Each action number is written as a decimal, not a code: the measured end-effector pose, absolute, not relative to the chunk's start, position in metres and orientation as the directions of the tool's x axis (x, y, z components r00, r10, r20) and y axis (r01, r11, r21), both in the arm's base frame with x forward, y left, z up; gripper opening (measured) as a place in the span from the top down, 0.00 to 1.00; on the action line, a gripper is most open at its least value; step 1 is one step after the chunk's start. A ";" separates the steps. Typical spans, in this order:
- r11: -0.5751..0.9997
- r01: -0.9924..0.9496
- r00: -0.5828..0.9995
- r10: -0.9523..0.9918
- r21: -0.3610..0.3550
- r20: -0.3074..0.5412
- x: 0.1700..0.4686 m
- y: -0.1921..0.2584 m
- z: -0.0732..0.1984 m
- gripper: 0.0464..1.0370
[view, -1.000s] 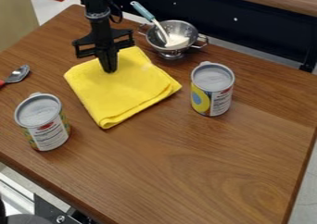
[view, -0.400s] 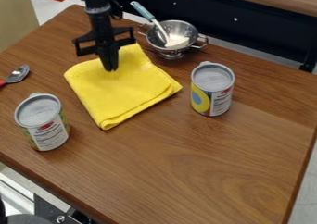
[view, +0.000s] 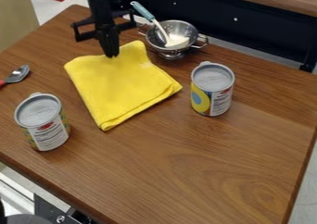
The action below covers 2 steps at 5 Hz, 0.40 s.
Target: Move the yellow cloth to the bottom right corner of the table
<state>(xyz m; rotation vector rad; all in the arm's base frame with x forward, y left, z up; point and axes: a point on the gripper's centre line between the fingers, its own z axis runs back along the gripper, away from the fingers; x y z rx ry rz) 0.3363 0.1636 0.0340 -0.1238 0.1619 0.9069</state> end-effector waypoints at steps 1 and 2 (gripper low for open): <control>0.609 -0.791 0.604 0.762 -0.059 -0.232 0.332 0.162 0.036 0.99; 0.610 -0.791 0.602 0.760 -0.054 -0.245 0.331 0.162 0.040 0.99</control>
